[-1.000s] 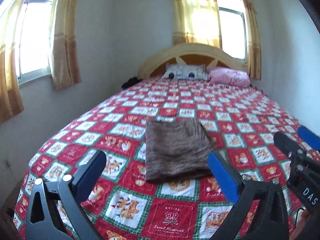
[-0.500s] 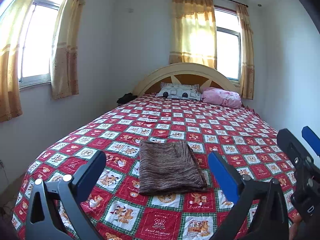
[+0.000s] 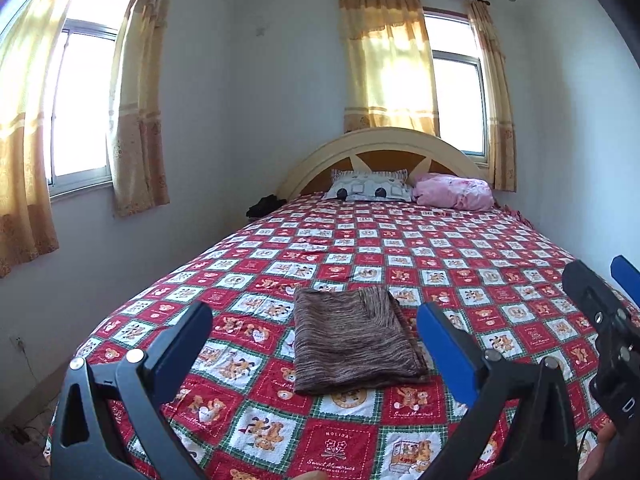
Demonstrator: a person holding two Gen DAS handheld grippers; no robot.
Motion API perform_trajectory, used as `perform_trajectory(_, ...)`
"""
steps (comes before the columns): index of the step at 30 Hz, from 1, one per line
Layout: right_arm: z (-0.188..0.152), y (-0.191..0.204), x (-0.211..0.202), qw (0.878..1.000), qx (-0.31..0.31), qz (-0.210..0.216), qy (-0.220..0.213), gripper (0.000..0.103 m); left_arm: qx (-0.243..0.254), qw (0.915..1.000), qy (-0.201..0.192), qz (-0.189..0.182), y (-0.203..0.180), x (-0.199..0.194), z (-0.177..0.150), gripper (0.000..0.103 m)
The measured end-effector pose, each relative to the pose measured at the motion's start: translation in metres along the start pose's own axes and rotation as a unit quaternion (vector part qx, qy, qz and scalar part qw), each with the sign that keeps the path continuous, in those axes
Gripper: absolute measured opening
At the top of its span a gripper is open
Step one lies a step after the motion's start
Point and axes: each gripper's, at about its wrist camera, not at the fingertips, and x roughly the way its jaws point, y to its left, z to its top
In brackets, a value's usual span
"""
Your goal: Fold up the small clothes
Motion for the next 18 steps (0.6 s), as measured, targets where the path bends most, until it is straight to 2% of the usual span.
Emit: perform_trajectory(18,-0.0052,-0.0068,0.0063,1.000,0.019,0.003,0.020,0.088,0.000,0.9999,0.009,0.010,0.0005,0.0048,-0.0029,0.103)
